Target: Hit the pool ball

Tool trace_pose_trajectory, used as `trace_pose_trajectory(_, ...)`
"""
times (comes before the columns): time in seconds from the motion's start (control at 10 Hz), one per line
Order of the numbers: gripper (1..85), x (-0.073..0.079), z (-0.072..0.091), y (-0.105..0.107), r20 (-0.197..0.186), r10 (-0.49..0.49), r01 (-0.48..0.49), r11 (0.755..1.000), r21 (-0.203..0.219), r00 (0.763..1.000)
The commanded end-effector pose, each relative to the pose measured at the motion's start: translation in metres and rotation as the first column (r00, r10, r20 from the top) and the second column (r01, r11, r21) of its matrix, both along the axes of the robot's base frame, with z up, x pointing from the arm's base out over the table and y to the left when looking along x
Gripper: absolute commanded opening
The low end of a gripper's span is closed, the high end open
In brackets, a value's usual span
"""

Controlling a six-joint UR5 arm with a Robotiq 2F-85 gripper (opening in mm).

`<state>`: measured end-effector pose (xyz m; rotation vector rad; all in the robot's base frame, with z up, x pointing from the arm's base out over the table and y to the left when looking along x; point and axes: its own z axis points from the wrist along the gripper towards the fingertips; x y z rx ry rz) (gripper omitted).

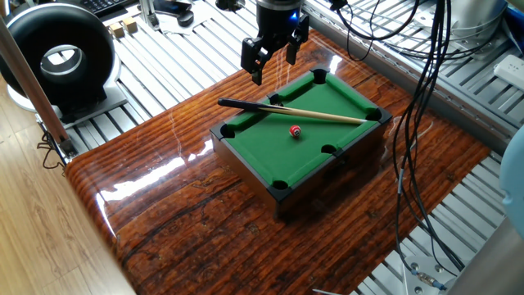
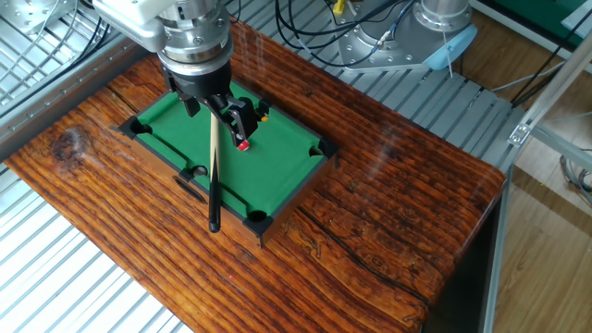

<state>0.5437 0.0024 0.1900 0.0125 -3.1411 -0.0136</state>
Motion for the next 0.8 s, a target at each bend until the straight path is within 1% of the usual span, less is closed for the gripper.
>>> trace_pose_trajectory(0.0,84.0,0.0,0.0,0.002,0.0,0.0,0.0,1.0,0.0,1.0)
trace_pose_trajectory(0.1,1.0,0.029,0.002,0.01,0.117,0.067,-0.071,0.997,0.022,0.991)
trace_pose_trajectory(0.3,1.0,0.03,0.0,0.01,0.117,0.083,-0.086,0.996,0.018,0.99)
trace_pose_trajectory(0.5,1.0,0.031,-0.004,0.015,0.121,0.108,-0.113,0.993,0.039,0.987)
trace_pose_trajectory(0.7,1.0,0.032,-0.006,0.014,0.127,0.125,-0.131,0.991,0.037,0.984)
